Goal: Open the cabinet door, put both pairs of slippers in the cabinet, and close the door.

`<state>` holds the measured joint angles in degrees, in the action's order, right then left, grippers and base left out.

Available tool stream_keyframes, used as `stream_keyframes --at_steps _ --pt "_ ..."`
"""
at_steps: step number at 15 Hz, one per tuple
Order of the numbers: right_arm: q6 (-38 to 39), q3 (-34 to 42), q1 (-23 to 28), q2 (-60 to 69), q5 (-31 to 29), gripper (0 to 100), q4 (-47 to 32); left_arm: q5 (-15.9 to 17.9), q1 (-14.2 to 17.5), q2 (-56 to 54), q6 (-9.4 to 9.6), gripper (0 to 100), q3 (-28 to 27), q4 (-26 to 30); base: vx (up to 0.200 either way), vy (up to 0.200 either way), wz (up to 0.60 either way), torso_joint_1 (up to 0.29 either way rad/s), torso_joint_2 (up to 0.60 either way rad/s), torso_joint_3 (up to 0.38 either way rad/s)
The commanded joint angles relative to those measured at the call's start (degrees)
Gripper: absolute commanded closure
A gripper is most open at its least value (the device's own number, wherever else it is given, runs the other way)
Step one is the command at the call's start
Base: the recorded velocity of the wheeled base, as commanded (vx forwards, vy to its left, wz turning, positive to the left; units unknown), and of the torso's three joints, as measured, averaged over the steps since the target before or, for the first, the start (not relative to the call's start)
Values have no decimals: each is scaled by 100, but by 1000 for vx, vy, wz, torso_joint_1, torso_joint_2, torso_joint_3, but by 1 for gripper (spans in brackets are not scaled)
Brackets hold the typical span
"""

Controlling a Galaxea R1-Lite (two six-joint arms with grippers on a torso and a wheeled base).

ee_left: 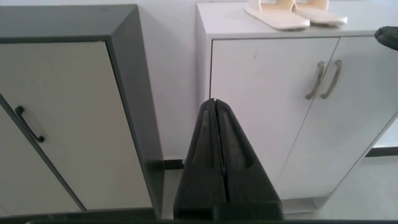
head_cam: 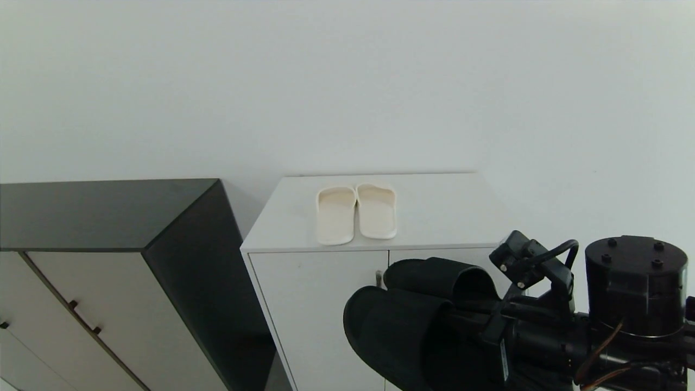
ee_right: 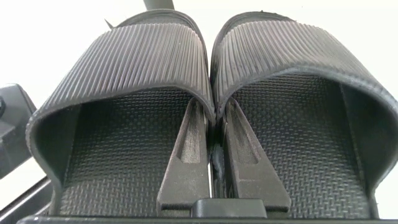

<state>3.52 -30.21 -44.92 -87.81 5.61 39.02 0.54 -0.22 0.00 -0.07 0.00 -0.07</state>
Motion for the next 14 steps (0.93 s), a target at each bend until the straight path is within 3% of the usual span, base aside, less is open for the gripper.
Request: stream_keyframes --at_steps 1,9,10,14 --pt "-10 50 -52 53 2 100 0 -1 4 0 -1 100 0 -1 0 0 0 -222 515 295" --pt "-89 243 -69 97 2 100 9 -27 4 9 16 100 0 -1 0 0 0 -228 538 319" --pt "-133 252 -69 106 2 100 9 -27 4 9 -37 0 0 -1 0 0 0 -203 520 315" --pt "-291 358 -69 124 2 100 27 -18 4 9 -1 0 0 -1 0 0 0 -182 500 316"
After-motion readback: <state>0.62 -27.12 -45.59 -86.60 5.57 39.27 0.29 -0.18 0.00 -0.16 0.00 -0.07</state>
